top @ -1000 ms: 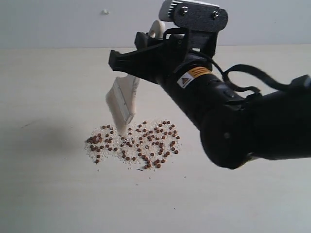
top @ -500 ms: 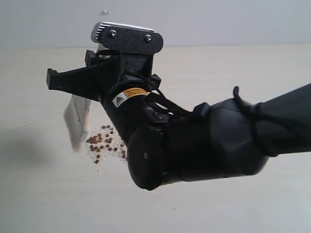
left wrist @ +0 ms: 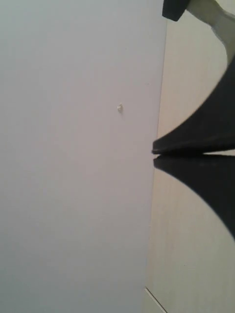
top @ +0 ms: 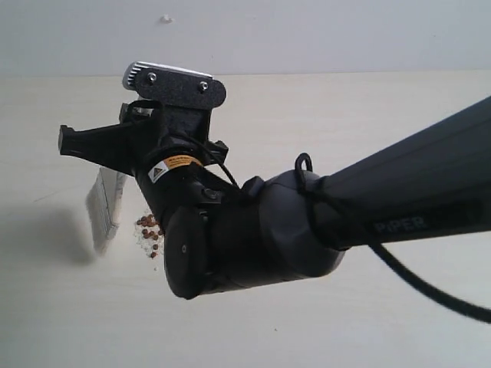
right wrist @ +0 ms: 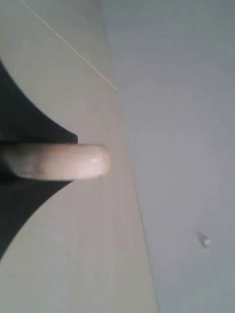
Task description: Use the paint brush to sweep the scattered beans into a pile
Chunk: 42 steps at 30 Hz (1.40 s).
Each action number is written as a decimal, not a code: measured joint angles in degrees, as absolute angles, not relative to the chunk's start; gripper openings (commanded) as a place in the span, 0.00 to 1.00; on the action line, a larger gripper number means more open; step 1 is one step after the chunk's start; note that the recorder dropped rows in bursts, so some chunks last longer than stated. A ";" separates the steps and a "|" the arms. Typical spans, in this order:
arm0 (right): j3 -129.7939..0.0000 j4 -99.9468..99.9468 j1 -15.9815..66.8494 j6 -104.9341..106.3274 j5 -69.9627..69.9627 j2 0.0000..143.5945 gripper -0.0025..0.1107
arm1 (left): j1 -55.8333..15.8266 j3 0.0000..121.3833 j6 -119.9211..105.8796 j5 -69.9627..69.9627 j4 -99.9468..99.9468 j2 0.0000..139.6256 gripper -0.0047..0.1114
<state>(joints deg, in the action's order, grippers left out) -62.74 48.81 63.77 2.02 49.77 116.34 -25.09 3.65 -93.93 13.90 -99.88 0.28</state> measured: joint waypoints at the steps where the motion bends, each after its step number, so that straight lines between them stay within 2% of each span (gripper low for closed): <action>1: -62.74 50.38 64.31 2.16 50.48 116.76 0.02 | -25.09 3.65 -93.93 13.90 -99.88 0.28 0.04; 9: -62.74 65.53 70.77 11.89 60.67 119.83 0.02 | -25.09 3.57 -94.03 13.90 -99.88 0.28 0.04; 21: -63.07 75.04 70.89 27.25 65.66 119.92 0.02 | -25.09 3.52 -94.03 13.90 -99.88 0.28 0.04; 42: -63.17 80.58 70.99 36.70 69.68 116.87 0.02 | -25.09 3.52 -94.03 13.90 -99.88 0.28 0.04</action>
<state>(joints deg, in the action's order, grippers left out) -63.17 80.58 70.99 36.70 69.68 116.87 -25.09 3.52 -94.03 13.90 -99.88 0.28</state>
